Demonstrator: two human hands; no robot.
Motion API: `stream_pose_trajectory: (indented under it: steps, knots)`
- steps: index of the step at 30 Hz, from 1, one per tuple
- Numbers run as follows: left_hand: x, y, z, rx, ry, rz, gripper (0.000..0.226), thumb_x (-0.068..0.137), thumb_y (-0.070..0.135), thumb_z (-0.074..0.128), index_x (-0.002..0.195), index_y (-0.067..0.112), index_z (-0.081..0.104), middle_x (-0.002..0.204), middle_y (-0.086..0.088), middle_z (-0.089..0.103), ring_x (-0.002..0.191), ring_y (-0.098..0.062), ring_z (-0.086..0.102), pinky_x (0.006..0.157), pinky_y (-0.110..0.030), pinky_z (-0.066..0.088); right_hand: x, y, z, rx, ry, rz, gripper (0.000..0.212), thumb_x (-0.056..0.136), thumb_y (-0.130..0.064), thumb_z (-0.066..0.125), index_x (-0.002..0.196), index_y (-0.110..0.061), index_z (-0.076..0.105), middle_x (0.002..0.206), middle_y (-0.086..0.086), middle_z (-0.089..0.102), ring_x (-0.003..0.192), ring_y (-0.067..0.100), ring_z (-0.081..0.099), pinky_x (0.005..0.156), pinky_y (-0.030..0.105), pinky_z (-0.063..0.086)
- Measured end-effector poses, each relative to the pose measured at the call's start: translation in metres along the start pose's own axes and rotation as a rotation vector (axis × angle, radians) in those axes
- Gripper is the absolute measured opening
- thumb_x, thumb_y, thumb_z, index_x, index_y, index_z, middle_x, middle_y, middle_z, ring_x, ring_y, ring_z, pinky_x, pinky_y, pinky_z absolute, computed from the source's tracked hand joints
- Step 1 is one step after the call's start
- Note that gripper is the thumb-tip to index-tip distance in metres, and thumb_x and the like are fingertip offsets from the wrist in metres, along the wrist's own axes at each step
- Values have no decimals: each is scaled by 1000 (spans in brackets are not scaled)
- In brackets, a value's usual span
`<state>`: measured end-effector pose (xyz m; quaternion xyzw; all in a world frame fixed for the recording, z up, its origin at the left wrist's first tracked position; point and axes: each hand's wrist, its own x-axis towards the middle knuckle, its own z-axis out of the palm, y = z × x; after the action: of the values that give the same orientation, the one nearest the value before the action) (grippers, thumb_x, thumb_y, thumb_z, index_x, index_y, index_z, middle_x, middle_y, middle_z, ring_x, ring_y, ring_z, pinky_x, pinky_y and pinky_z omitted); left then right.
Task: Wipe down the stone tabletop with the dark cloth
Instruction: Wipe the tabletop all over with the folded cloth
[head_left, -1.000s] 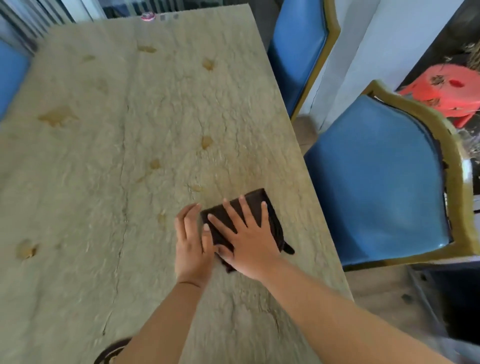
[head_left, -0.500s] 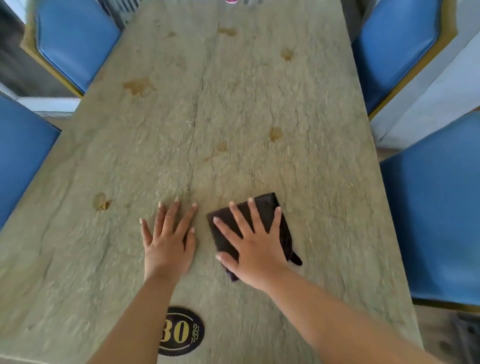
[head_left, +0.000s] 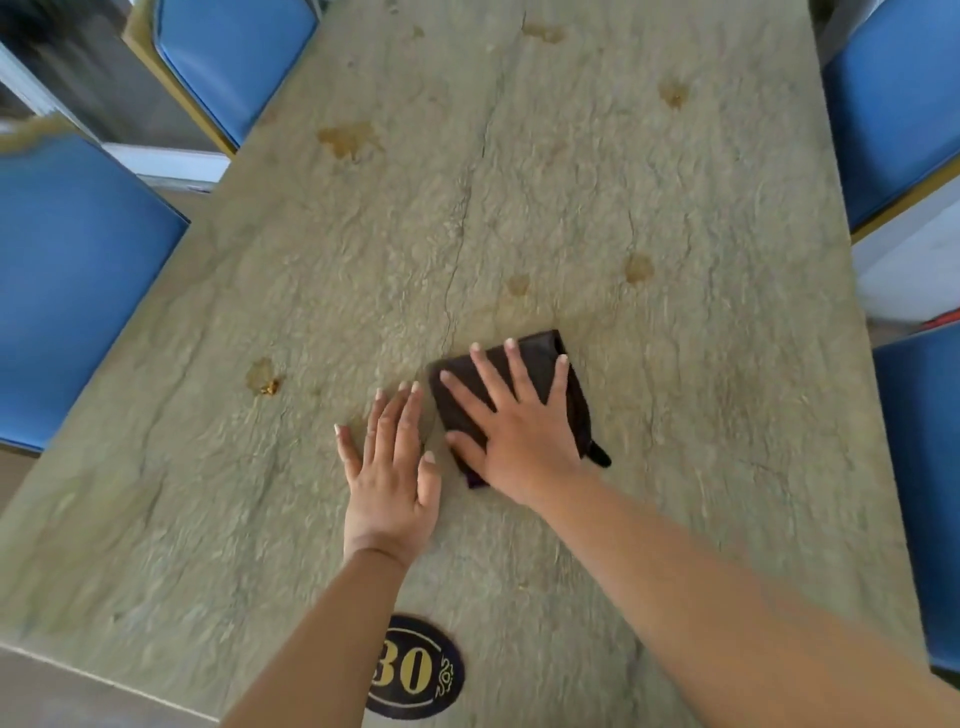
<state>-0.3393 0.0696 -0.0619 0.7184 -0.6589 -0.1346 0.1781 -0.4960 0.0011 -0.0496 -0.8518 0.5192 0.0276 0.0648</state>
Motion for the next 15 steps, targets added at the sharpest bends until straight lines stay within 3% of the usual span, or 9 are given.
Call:
stream_pose_trajectory:
  steps: [3,5,6,8,11,13,15]
  knots:
    - [0,-1,0,-41,28,7,64,91,35,19,153,20,21,158,3,25,149,-13,7,118,-57,-4,-50,17,2,-22,-47,-441,59,93,-65,23,149,-48,9,162,-10,3,148,25,-9,111,67,-5]
    - [0,0,0,-10,16,17,65,90,35,19,153,21,21,158,3,24,149,-13,5,117,-57,-5,-57,58,-4,-75,-81,-534,60,92,-69,20,147,-52,4,161,-14,-2,148,21,-10,113,62,-8]
    - [0,0,0,4,10,16,66,89,36,18,153,22,21,158,3,24,149,-13,3,117,-57,-6,-51,77,-6,-84,-90,-453,61,90,-72,13,147,-53,0,161,-14,-5,148,21,-12,113,62,-6]
    - [1,2,0,33,-7,15,67,89,39,17,153,22,20,159,3,21,149,-14,0,117,-57,-8,-28,99,-8,-48,-50,-96,64,86,-75,1,146,-52,-6,161,-12,-8,148,22,-14,111,68,1]
    - [0,3,-1,67,-33,23,68,88,42,14,154,25,16,160,3,16,149,-15,-5,116,-57,-11,10,74,-6,32,-20,408,69,86,-74,1,147,-46,-11,160,-6,-17,146,28,-18,107,72,-7]
    - [1,3,-1,50,-28,22,68,88,42,13,154,27,16,160,3,18,150,-16,-2,116,-57,-11,13,29,-1,33,-29,386,68,88,-71,3,148,-43,-12,159,-3,-20,145,32,-21,105,73,-11]
    - [1,2,-2,6,-9,18,67,88,41,14,153,26,20,158,3,22,149,-16,3,116,-57,-10,-10,-18,2,13,5,184,66,91,-68,8,150,-42,-7,161,-2,-14,146,32,-19,105,72,-8]
